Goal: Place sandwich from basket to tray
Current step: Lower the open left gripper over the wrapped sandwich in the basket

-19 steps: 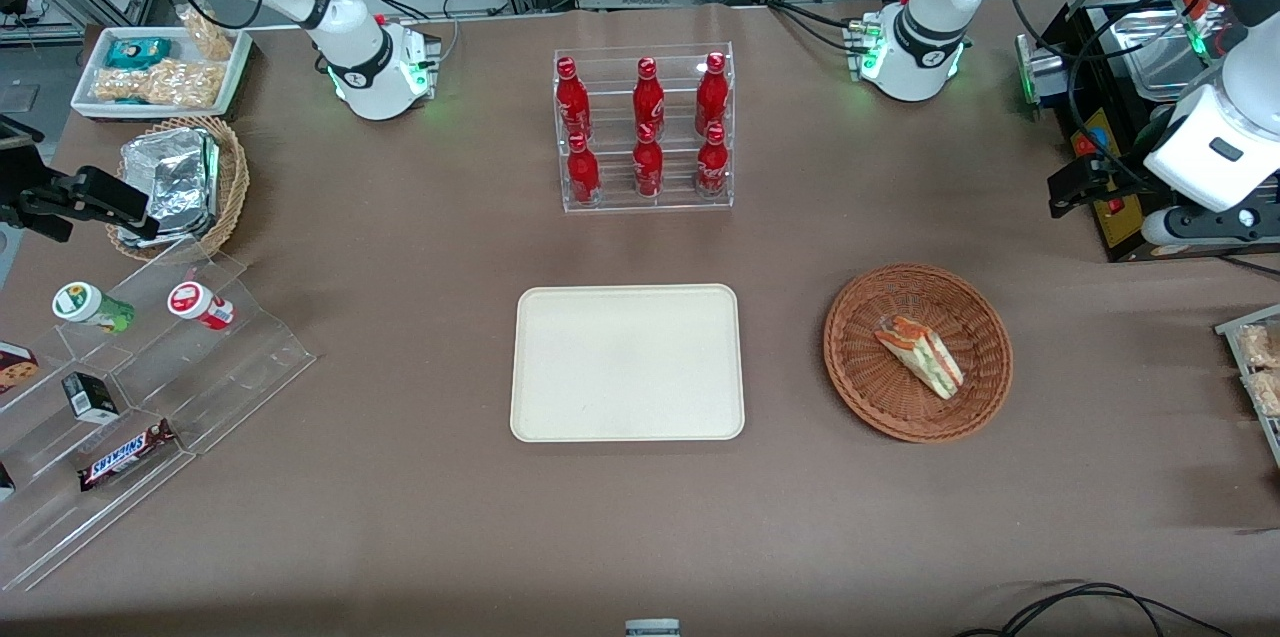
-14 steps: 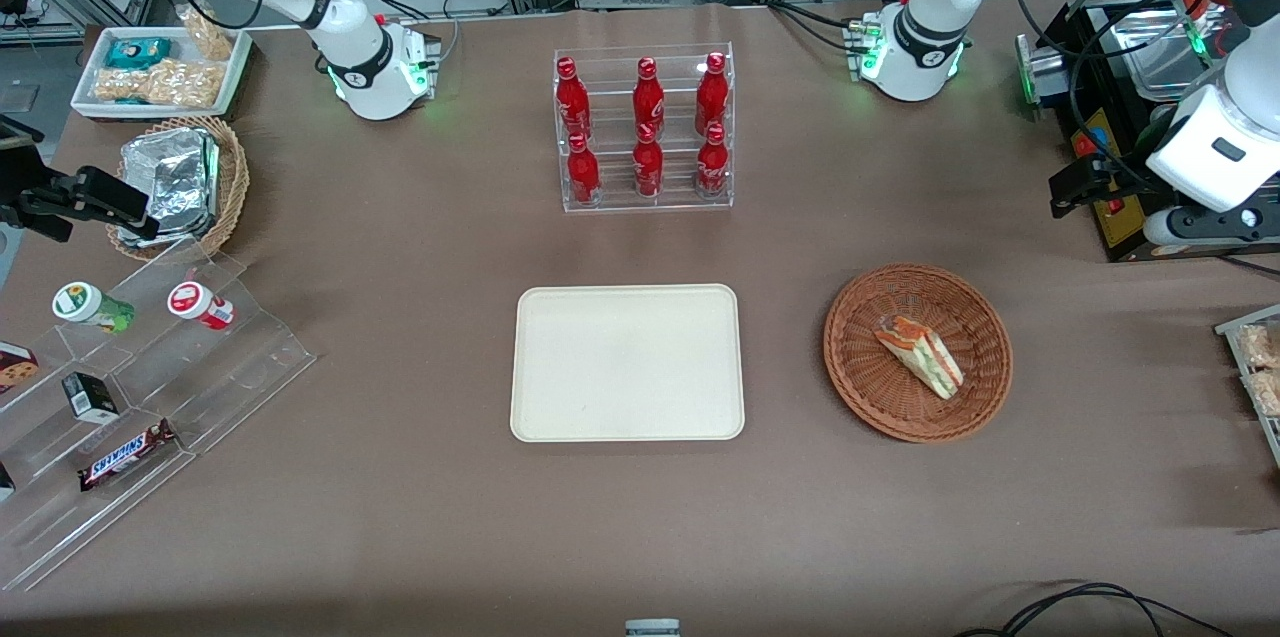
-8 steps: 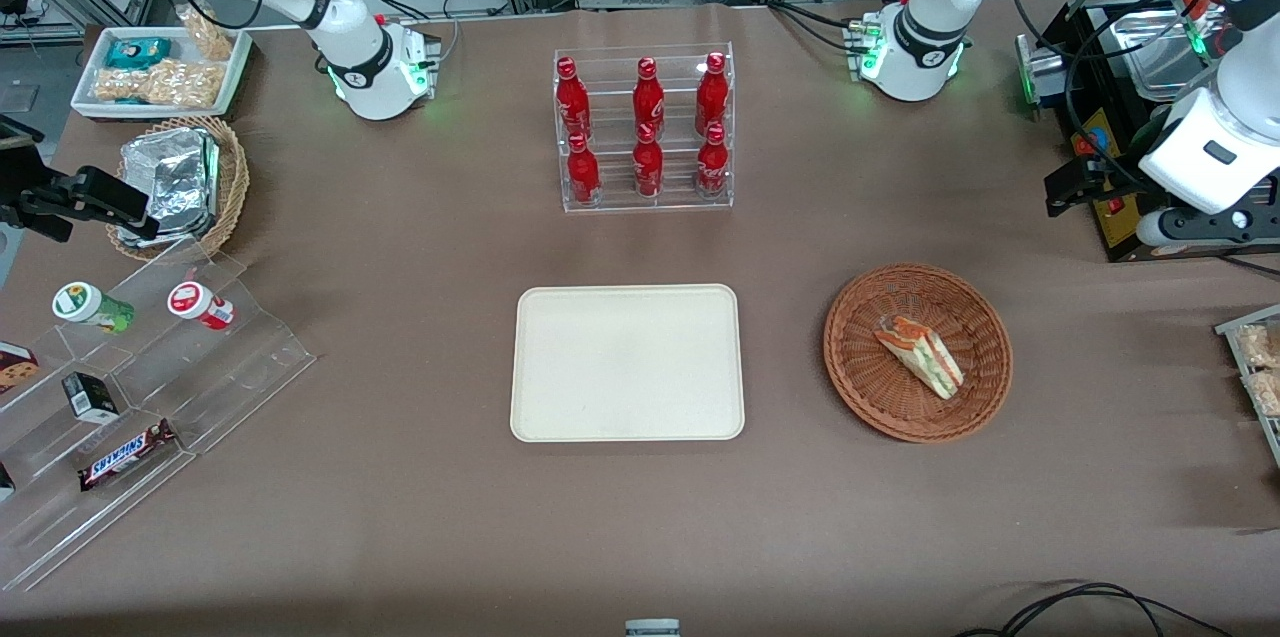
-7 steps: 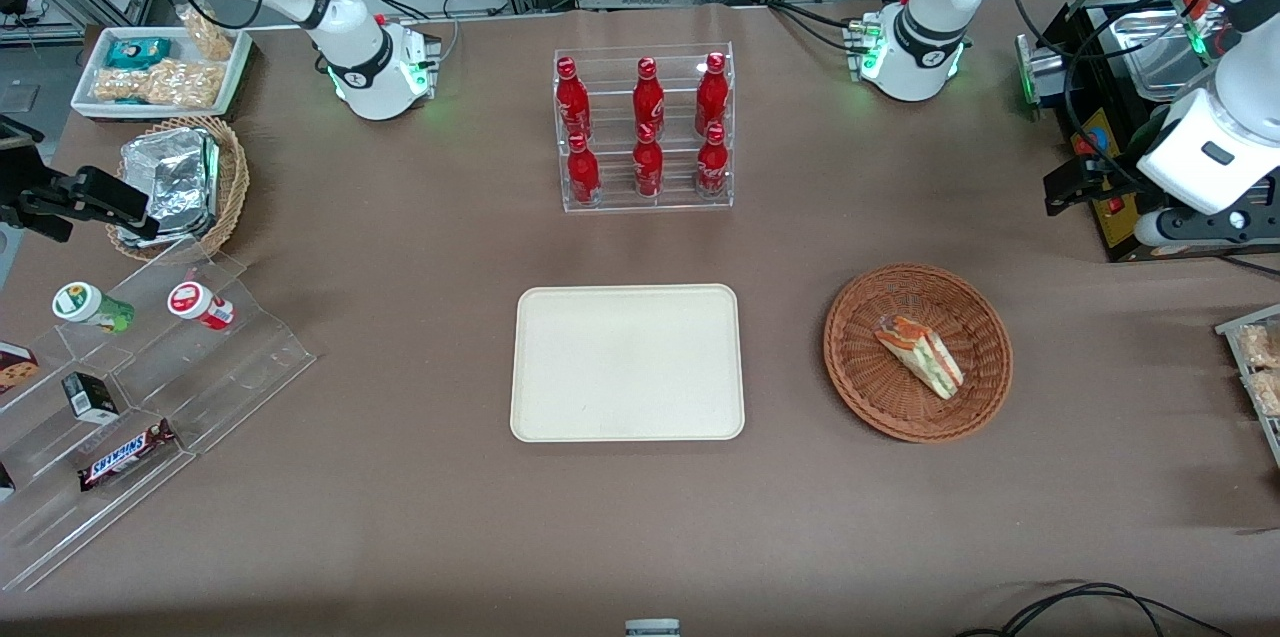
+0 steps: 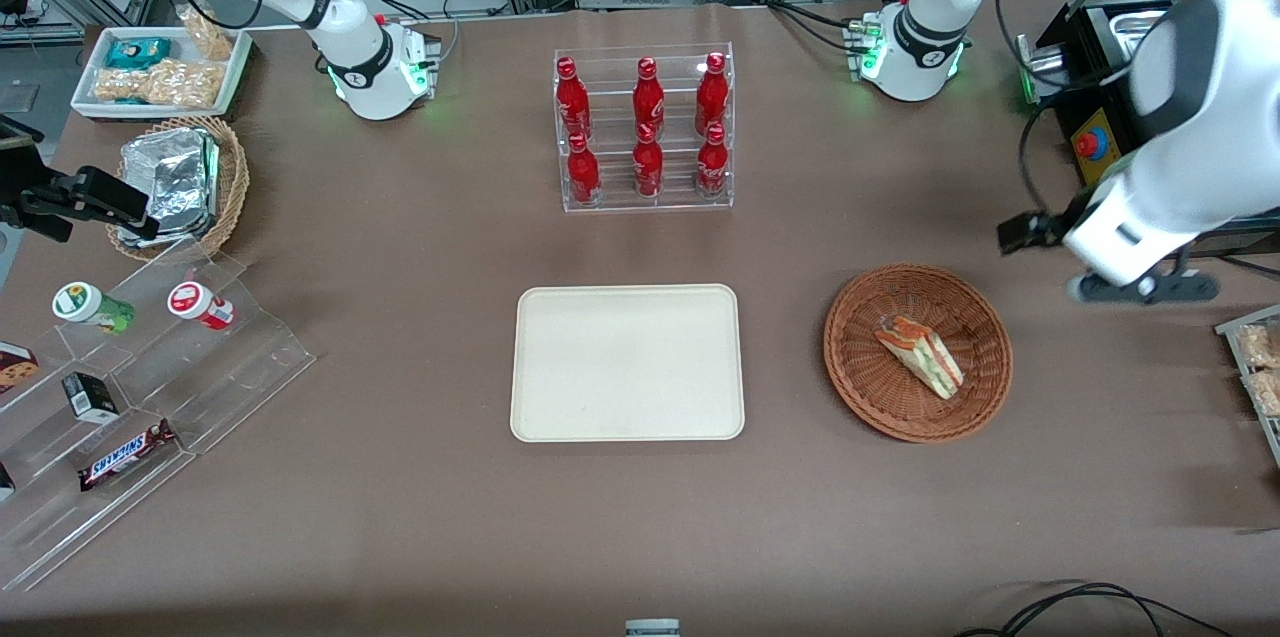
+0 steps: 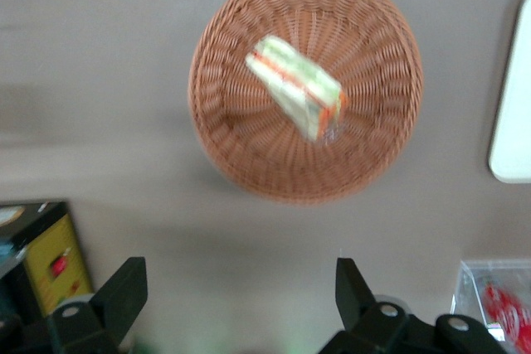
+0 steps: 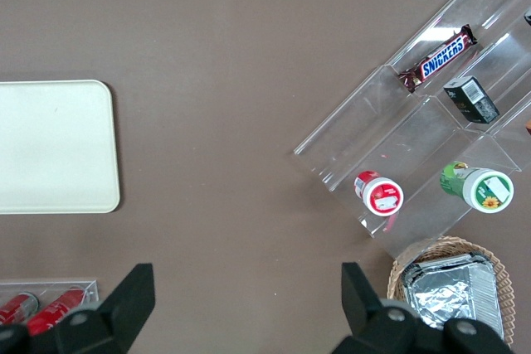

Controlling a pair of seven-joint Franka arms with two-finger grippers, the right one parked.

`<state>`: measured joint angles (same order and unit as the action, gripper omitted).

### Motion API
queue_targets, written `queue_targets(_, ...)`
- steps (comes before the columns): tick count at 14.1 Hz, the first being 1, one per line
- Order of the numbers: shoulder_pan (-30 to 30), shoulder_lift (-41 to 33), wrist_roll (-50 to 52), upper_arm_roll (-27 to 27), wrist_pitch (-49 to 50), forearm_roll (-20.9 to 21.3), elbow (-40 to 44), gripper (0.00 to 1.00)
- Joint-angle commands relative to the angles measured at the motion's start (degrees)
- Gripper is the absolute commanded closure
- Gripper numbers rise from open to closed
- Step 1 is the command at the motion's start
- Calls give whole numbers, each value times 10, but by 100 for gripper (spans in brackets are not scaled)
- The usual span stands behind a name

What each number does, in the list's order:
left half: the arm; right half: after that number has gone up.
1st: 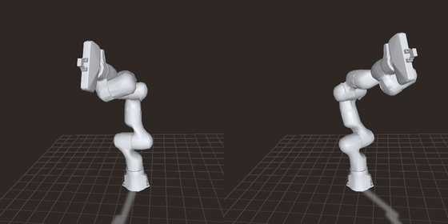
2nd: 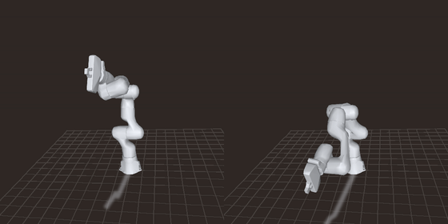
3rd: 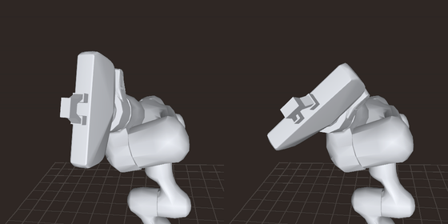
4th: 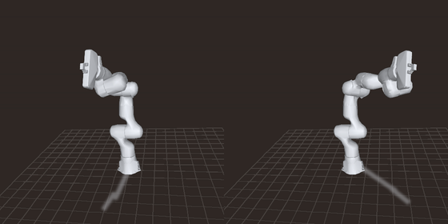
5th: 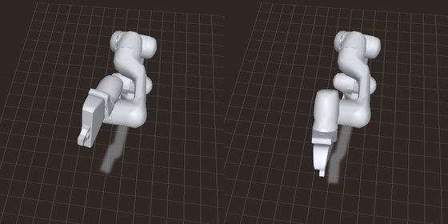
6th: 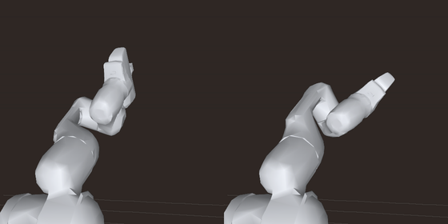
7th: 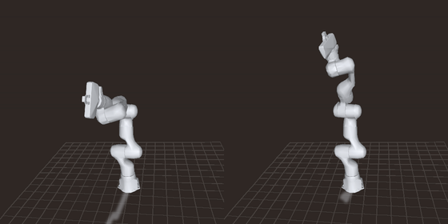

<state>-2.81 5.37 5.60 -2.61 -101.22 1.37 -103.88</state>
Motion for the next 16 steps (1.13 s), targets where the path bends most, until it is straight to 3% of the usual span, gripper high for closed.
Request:
queue_targets(1,-17,-10,95,1,-125,5,-103,0)
queue_targets(4,-43,28,292,2,-236,12,-149,0)
queue_targets(8,-47,84,500,2,-305,12,-145,0)
queue_targets(13,-48,149,576,2,-340,11,-121,0)
queue_targets(14,-48,157,576,2,-340,11,-117,10)
queue_targets(16,-46,160,557,2,-334,13,-121,72)
